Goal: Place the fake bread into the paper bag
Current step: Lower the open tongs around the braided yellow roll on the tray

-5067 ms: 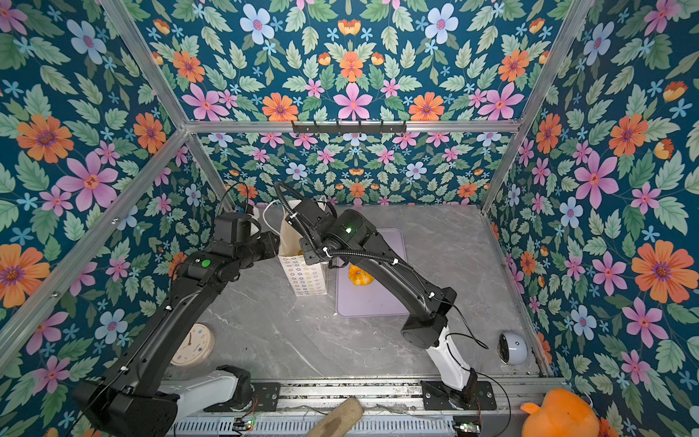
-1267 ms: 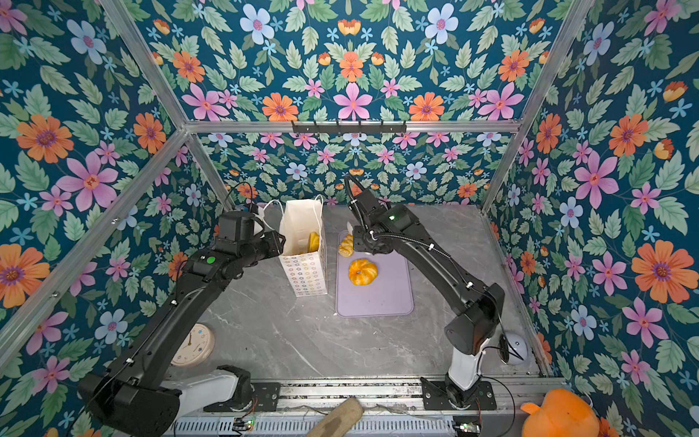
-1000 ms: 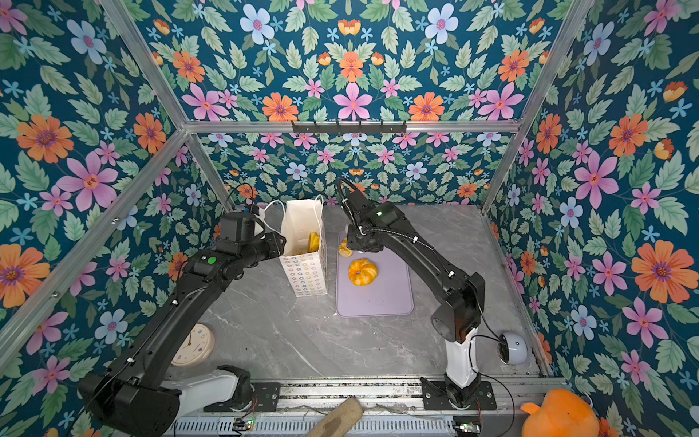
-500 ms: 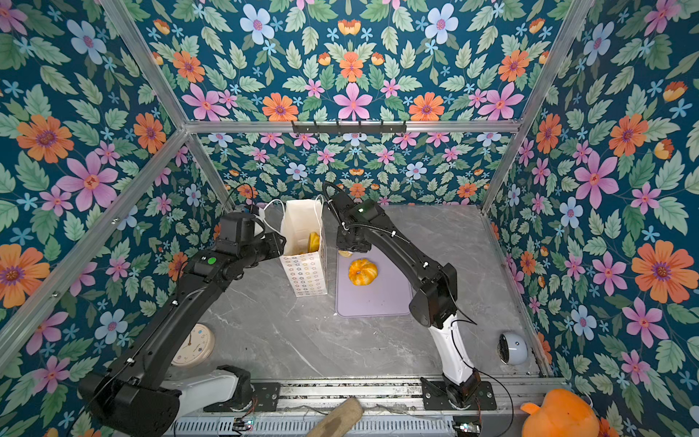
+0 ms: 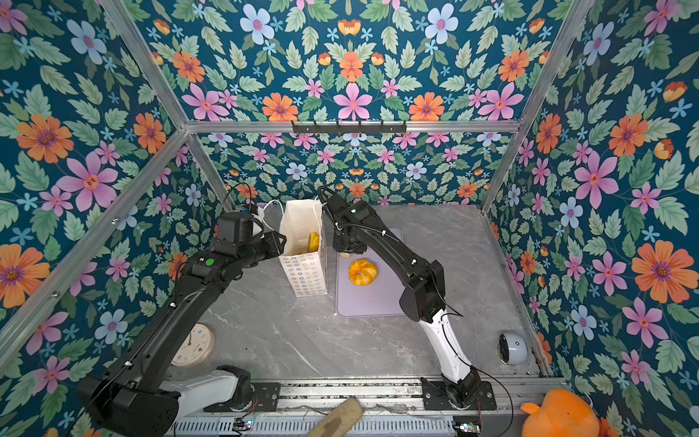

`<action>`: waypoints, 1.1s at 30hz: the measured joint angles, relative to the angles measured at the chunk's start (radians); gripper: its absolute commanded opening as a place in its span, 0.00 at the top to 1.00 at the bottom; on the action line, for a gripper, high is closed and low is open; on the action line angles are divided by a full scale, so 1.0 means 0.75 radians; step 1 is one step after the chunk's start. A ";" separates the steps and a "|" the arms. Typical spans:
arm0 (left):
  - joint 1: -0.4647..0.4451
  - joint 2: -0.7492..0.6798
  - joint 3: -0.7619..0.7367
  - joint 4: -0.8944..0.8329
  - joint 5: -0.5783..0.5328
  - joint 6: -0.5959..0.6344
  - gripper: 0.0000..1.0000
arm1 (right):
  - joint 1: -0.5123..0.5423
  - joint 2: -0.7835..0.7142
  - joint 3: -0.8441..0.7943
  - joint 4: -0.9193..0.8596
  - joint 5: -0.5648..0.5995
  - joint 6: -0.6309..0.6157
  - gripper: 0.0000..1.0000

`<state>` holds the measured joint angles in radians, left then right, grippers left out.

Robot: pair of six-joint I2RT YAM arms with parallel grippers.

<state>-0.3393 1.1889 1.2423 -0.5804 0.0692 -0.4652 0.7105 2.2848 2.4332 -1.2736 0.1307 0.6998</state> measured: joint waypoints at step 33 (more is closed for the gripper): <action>0.000 0.012 0.030 0.006 0.026 -0.005 0.59 | 0.000 0.231 0.260 -0.111 0.061 -0.032 0.58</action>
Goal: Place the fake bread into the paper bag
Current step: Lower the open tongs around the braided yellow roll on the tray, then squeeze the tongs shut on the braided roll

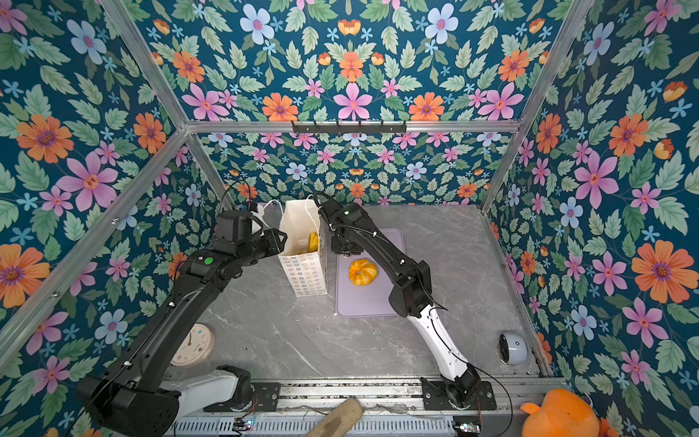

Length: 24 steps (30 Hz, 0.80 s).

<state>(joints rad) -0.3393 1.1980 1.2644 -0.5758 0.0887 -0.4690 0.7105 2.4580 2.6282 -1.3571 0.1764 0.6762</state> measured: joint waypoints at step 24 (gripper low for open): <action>0.000 0.011 0.009 0.001 0.018 0.000 0.59 | -0.069 -0.103 -0.071 -0.184 -0.062 -0.130 0.57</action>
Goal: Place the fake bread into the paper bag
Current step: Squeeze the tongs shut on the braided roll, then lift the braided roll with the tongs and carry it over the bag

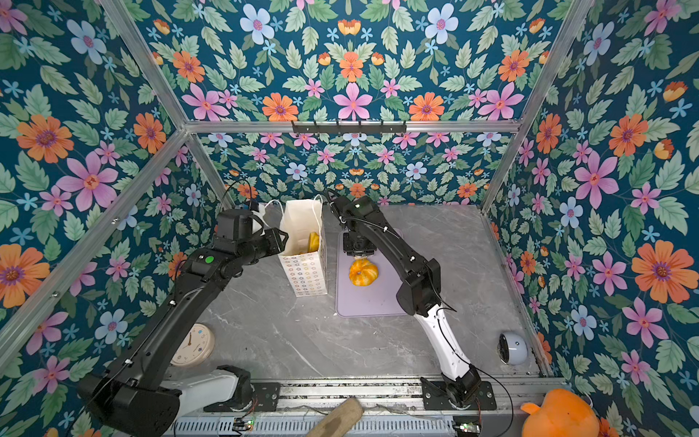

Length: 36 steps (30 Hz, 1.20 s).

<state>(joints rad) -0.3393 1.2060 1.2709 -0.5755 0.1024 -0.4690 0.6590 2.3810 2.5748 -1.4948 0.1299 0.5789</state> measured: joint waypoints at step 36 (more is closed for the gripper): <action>0.000 0.002 -0.017 0.001 -0.003 -0.003 0.59 | -0.003 -0.143 0.070 -0.036 0.033 -0.123 0.77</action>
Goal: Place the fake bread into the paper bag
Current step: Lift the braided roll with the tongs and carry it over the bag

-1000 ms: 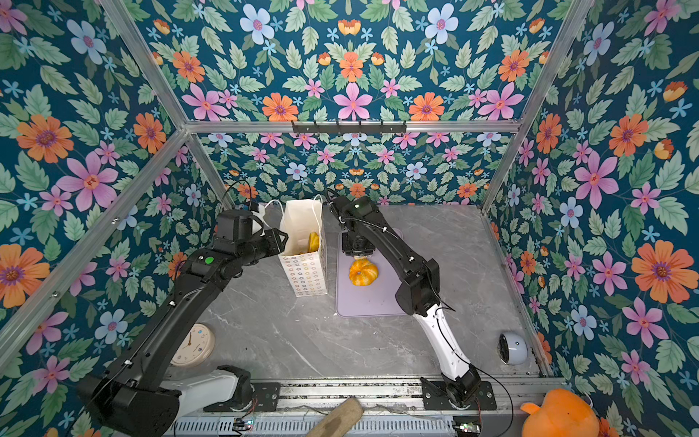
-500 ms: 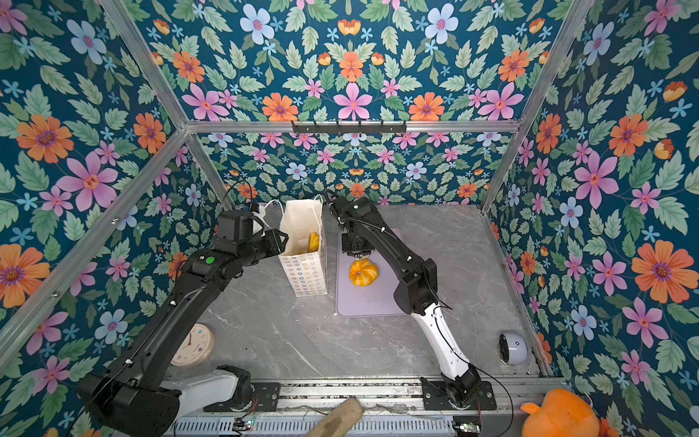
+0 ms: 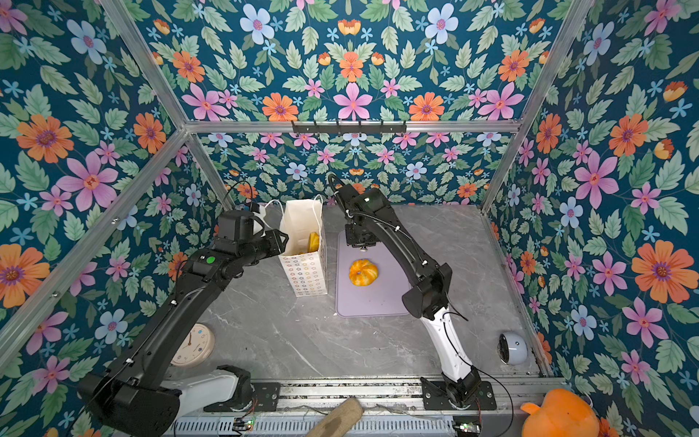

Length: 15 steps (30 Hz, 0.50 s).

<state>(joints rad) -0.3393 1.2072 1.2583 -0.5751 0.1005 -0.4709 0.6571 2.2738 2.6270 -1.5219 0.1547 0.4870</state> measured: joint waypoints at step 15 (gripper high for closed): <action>0.000 -0.003 0.046 -0.032 -0.033 0.001 0.58 | 0.012 -0.332 0.037 -0.027 -0.072 -0.024 0.74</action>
<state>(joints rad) -0.3393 1.2053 1.2930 -0.5987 0.0757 -0.4706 0.6659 2.0251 2.6545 -1.5425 0.1005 0.4690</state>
